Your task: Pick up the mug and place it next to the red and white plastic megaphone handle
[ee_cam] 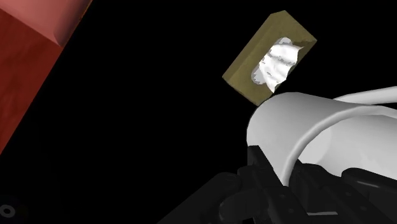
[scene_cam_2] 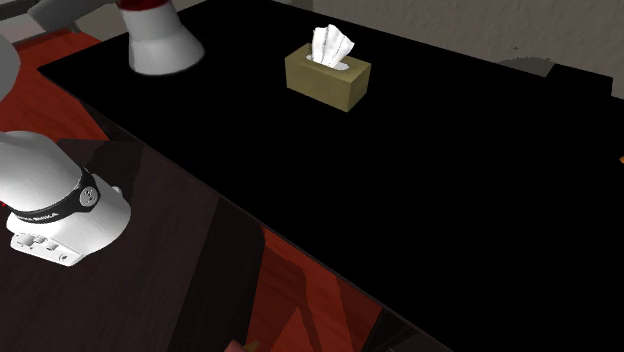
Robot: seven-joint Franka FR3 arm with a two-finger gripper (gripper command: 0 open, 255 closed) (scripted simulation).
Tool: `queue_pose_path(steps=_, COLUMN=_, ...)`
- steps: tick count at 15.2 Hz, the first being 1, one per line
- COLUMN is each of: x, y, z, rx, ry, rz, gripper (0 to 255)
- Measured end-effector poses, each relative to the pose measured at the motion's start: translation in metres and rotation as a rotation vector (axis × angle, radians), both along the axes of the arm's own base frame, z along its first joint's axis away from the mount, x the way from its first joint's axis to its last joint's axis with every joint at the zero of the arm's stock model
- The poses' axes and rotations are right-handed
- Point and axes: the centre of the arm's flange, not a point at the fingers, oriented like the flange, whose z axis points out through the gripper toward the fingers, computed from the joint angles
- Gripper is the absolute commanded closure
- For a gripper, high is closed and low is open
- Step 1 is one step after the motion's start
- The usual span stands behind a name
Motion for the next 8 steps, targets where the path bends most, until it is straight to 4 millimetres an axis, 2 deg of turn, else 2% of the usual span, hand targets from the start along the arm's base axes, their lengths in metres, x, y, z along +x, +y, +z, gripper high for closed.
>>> queue_pose_path(steps=8, x=-0.071, y=0.076, z=0.001, rx=-0.001, ry=0.0, rz=0.0, gripper=255)
